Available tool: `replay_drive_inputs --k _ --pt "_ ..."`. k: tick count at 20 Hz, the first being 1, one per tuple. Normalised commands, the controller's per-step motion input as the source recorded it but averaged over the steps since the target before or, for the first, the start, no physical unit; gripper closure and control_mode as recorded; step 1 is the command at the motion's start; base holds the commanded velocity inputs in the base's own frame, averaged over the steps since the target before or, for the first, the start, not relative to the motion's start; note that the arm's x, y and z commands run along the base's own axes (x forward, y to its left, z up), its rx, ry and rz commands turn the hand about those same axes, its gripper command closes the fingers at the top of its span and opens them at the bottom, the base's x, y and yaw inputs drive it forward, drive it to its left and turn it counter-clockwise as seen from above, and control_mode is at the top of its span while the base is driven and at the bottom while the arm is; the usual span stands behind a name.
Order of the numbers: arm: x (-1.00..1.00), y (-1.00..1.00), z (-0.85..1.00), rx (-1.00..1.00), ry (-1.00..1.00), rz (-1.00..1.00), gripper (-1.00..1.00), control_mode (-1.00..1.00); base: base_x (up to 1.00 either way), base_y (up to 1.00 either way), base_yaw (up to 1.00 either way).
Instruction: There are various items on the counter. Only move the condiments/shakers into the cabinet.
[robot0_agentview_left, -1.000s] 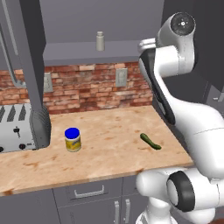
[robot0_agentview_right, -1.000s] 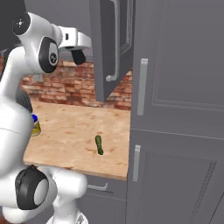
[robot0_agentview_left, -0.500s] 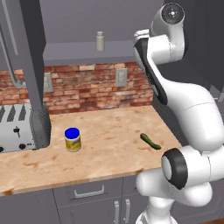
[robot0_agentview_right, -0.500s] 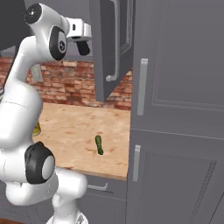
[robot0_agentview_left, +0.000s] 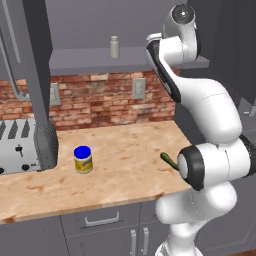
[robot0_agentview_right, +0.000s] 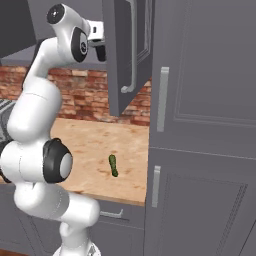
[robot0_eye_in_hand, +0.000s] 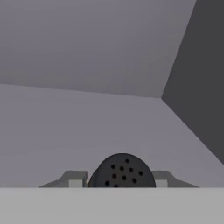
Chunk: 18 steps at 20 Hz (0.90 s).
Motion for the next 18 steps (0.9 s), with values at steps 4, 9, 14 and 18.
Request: replay_drive_inputs --k 4,9,14,18 --pt "0.57 0.00 -0.24 0.00 0.01 0.00 1.00 -1.00 0.00 0.00 0.00" --pt "0.49 0.00 -0.19 0.00 0.00 0.00 1.00 -1.00 0.00 0.00 0.00" --pt "0.41 -0.02 -0.16 0.00 0.00 0.00 1.00 -1.00 0.00 0.00 0.00" --pt "0.25 -0.06 -0.29 0.04 0.00 0.00 1.00 -1.00 0.00 0.00 0.00"
